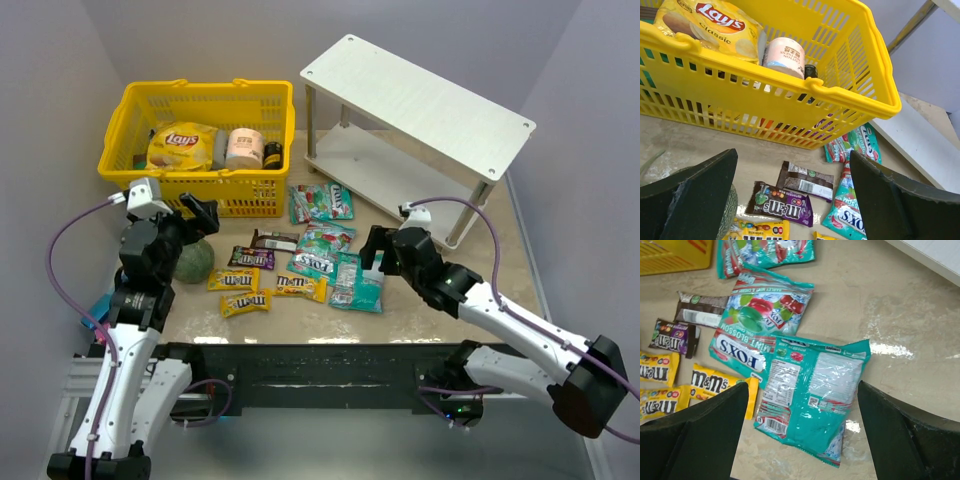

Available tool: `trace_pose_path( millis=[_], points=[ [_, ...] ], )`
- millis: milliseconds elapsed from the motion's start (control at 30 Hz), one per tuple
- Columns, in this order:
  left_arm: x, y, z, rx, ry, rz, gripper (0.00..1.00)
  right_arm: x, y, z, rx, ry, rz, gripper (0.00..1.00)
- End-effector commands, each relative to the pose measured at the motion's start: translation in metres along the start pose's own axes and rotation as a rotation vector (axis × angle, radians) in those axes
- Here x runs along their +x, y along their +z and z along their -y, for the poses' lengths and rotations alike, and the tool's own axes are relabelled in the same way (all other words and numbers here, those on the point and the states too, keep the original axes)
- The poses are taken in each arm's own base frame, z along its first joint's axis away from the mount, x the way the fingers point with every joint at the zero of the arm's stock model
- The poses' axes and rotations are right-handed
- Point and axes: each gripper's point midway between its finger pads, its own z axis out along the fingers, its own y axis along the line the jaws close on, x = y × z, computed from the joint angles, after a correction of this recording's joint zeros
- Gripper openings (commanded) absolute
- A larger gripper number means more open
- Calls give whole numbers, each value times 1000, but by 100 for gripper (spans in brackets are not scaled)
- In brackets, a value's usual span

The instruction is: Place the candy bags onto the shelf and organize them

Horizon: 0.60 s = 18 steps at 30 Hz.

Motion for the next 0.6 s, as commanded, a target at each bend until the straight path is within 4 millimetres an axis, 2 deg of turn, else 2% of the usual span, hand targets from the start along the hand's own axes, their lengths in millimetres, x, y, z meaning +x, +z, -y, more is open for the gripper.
trace_pose_path(
  millis=[0, 67, 233, 467, 567],
  points=[
    [0, -4, 6, 47, 24, 7, 100, 9, 10, 20, 98, 34, 13, 94],
    [-1, -4, 4, 37, 20, 14, 99, 16, 12, 17, 78, 44, -9, 95],
    [2, -5, 3, 36, 31, 8, 100, 41, 20, 33, 143, 20, -77, 96],
    [10, -3, -7, -7, 31, -11, 99, 46, 23, 41, 174, 16, -79, 97],
    [12, -3, -2, 24, 46, -28, 99, 52, 25, 43, 165, 22, -94, 98]
  ],
)
